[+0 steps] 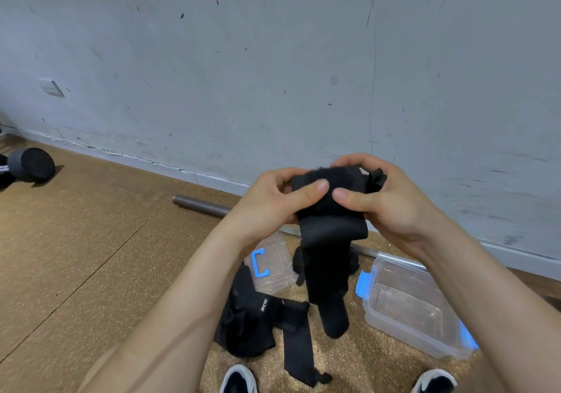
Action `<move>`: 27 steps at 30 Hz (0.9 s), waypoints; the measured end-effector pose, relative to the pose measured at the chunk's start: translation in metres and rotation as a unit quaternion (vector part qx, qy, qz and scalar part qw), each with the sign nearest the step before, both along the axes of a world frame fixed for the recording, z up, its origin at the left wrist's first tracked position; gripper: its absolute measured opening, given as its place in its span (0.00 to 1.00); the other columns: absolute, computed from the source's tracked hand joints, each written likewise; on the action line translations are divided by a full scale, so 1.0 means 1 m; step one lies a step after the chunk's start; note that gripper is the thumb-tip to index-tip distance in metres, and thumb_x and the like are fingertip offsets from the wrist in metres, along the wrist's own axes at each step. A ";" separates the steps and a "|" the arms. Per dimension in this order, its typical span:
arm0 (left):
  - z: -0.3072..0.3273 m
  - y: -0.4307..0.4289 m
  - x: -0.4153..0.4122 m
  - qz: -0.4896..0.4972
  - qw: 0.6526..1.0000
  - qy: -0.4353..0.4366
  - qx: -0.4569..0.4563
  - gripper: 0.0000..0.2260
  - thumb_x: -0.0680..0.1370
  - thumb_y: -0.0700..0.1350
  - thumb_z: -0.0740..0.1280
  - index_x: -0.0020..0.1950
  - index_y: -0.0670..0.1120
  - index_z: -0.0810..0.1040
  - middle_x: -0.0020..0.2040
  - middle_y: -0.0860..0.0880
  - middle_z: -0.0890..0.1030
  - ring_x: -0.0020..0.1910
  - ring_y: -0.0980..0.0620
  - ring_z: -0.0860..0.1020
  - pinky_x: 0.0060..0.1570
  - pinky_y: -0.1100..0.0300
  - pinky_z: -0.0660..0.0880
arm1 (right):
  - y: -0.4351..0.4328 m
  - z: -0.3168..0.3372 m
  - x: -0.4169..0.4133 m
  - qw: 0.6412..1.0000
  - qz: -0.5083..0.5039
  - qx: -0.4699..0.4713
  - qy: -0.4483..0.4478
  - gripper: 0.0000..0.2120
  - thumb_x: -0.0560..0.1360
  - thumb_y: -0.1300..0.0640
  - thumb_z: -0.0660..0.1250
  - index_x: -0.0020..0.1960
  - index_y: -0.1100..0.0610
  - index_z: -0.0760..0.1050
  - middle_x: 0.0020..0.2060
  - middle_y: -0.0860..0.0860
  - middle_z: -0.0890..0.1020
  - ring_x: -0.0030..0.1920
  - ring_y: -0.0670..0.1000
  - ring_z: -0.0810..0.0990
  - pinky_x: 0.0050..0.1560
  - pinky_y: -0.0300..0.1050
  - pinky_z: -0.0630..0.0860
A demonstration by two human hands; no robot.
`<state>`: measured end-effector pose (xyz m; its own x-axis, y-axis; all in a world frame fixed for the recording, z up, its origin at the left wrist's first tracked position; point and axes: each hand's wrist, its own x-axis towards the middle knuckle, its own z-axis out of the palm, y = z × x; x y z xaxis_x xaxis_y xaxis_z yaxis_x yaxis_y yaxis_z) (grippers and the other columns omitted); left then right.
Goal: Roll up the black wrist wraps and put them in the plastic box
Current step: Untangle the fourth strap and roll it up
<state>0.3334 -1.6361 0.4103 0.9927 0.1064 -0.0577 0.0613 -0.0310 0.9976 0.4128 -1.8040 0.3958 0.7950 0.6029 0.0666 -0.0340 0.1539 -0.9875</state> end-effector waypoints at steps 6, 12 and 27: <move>-0.001 0.004 0.000 0.033 0.993 -0.076 0.090 0.15 0.69 0.36 0.78 0.50 0.52 0.82 0.42 0.54 0.85 0.44 0.56 0.83 0.45 0.61 0.80 | -0.002 0.007 -0.004 0.995 0.064 0.023 0.074 0.20 0.67 0.62 0.74 0.57 0.60 0.76 0.43 0.54 0.82 0.43 0.52 0.83 0.41 0.44 0.82; -0.007 -0.005 -0.002 0.047 0.956 -0.078 0.280 0.18 0.61 0.48 0.79 0.46 0.62 0.80 0.46 0.56 0.84 0.48 0.56 0.82 0.54 0.53 0.79 | -0.014 0.011 0.010 0.977 0.096 -0.176 -0.076 0.18 0.66 0.57 0.79 0.55 0.55 0.82 0.48 0.52 0.86 0.51 0.50 0.84 0.53 0.43 0.81; 0.008 -0.002 -0.010 0.031 0.935 -0.119 0.333 0.20 0.65 0.40 0.81 0.44 0.54 0.72 0.49 0.53 0.76 0.50 0.58 0.76 0.52 0.68 0.73 | -0.009 0.008 0.011 0.868 0.006 -0.361 -0.340 0.15 0.64 0.62 0.77 0.46 0.48 0.80 0.39 0.46 0.84 0.44 0.47 0.81 0.46 0.45 0.77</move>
